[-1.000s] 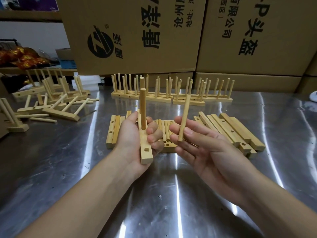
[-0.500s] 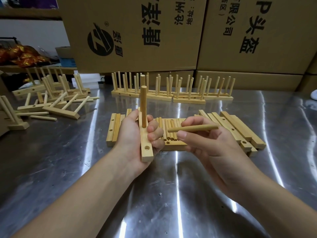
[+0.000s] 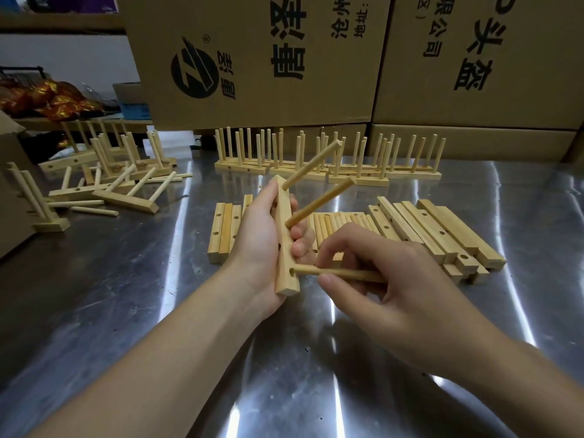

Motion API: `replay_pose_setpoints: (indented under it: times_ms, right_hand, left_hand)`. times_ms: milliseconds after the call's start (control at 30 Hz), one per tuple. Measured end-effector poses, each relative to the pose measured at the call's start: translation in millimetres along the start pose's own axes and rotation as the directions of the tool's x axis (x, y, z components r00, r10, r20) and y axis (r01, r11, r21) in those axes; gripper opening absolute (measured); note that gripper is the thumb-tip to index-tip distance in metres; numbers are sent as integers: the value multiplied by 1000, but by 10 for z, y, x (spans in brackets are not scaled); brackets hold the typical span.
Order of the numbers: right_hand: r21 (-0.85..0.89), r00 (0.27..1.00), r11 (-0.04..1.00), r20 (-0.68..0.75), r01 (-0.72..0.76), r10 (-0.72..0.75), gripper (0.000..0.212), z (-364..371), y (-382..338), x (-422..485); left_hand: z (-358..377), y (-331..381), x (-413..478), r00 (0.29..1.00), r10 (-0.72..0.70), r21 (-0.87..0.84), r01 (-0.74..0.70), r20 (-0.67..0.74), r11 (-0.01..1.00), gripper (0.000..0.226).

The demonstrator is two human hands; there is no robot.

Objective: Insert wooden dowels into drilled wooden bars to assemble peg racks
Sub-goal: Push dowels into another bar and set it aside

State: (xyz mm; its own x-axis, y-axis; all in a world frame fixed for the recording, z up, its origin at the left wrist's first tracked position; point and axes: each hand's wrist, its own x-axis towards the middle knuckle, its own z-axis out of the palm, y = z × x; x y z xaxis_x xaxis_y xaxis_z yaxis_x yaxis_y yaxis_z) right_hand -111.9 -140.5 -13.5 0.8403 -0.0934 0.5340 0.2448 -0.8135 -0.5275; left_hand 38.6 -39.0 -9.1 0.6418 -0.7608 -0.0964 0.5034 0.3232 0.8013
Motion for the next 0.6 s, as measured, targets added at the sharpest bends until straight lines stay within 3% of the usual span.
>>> replay_pose_setpoints:
  times_ms: [133, 267, 400, 500, 567, 600]
  right_hand:
    - [-121, 995, 987, 31, 103, -100, 21, 0, -47, 26]
    - [-225, 994, 968, 33, 110, -106, 18, 3, -18, 8]
    - [-312, 994, 944, 62, 108, -93, 29, 12, -27, -17]
    - [-127, 999, 991, 20, 52, -50, 20, 54, 5, -39]
    - [192, 986, 969, 73, -158, 147, 23, 69, 30, -33]
    - [334, 957, 898, 137, -288, 256, 27, 82, 40, -31]
  left_hand:
    - [22, -13, -2, 1000, 7, 27, -7, -21, 1000, 45]
    - [49, -29, -8, 1000, 8, 80, -7, -6, 997, 48]
    - [74, -11, -33, 998, 1, 159, -10, 56, 987, 53]
    - [117, -3, -77, 987, 68, 190, -96, 147, 977, 47]
    - [146, -1, -94, 979, 108, 216, -144, 173, 966, 45]
    - [156, 0, -99, 977, 119, 233, -159, 175, 959, 45]
